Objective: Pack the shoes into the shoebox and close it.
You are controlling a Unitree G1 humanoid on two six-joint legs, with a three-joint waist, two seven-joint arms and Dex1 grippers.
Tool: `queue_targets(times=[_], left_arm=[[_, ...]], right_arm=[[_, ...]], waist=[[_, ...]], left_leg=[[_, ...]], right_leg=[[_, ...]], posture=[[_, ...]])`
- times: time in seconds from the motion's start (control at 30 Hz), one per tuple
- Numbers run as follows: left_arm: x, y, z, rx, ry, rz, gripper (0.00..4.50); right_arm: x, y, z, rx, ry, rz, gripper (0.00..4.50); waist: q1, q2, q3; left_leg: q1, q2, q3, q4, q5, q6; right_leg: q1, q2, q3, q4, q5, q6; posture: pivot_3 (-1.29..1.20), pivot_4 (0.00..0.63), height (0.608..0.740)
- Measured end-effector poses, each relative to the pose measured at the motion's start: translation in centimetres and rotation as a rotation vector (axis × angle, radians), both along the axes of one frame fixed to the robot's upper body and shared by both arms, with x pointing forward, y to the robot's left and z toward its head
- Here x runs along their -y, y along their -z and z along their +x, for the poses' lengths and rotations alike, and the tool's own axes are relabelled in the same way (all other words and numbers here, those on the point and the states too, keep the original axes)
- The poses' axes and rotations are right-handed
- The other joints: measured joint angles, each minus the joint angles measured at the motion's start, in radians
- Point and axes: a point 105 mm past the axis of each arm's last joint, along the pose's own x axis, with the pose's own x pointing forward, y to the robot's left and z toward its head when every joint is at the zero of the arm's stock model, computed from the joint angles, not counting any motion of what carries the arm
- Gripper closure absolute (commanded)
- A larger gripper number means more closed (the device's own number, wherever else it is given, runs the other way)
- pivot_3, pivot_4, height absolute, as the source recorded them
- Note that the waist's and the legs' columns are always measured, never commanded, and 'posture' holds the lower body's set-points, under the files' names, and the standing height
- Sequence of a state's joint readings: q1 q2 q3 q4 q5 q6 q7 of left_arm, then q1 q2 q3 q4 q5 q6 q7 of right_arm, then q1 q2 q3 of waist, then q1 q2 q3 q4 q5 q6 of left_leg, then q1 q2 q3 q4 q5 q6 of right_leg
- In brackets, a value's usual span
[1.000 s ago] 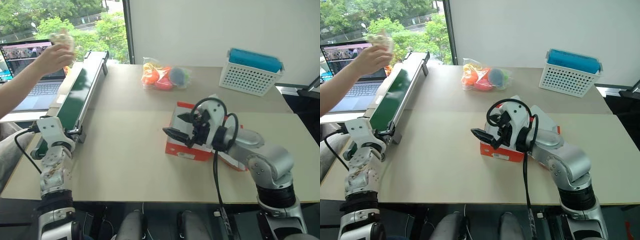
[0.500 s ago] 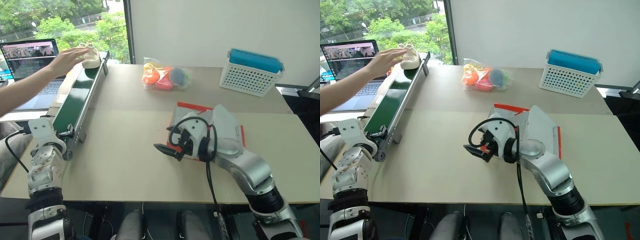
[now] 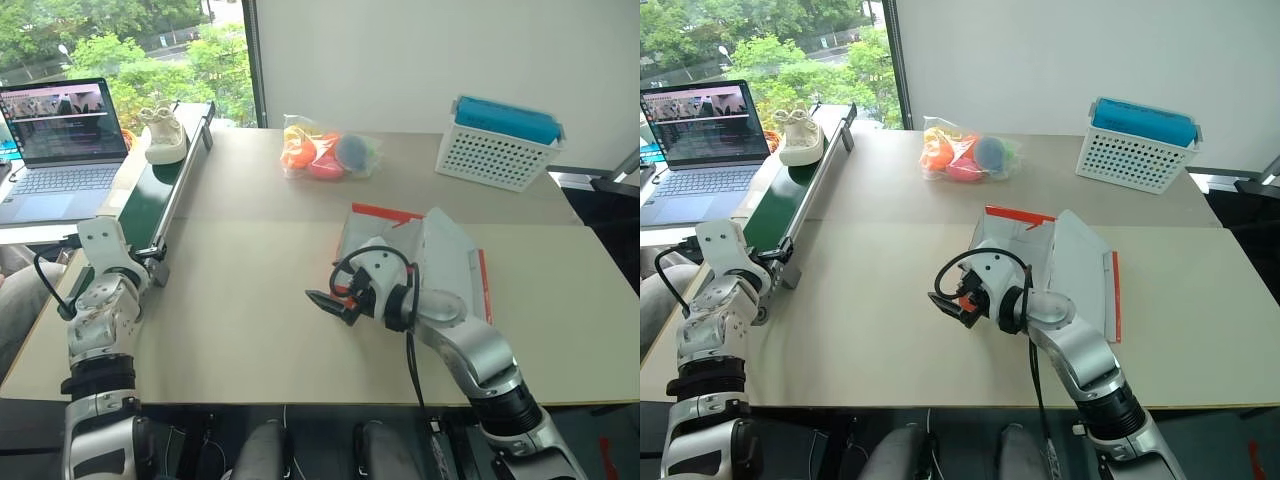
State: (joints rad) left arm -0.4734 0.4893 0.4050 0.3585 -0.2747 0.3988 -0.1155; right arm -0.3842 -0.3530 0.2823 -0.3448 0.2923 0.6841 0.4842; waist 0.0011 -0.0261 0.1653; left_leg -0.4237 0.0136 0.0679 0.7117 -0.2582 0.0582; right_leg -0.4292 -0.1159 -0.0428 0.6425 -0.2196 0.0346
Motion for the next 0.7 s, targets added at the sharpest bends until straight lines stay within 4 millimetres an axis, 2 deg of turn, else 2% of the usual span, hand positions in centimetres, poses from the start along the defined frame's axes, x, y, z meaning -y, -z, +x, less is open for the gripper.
queue_targets(times=[0.23, 0.7], left_arm=[[-0.05, 0.46, 0.10, -0.018, 0.003, -0.005, 0.00], [0.68, -0.37, 0.76, 0.015, 0.012, 0.008, 0.00]], right_arm=[[-0.07, 0.10, 0.09, 0.003, 0.014, 0.000, 0.04], [0.46, 0.63, 0.51, -0.012, 0.051, -0.002, 0.04]], waist=[[-0.002, 0.000, 0.000], [-0.001, 0.000, 0.000]], left_leg=[[0.000, 0.000, 0.000, 0.000, 0.000, 0.000], [0.000, 0.000, 0.000, 0.000, 0.000, 0.000]], right_leg=[[0.000, 0.000, 0.000, 0.001, 0.000, 0.000], [0.000, 0.000, 0.000, 0.001, 0.000, 0.000]], posture=[[0.00, 0.150, 0.705], [0.00, 0.150, 0.705]])
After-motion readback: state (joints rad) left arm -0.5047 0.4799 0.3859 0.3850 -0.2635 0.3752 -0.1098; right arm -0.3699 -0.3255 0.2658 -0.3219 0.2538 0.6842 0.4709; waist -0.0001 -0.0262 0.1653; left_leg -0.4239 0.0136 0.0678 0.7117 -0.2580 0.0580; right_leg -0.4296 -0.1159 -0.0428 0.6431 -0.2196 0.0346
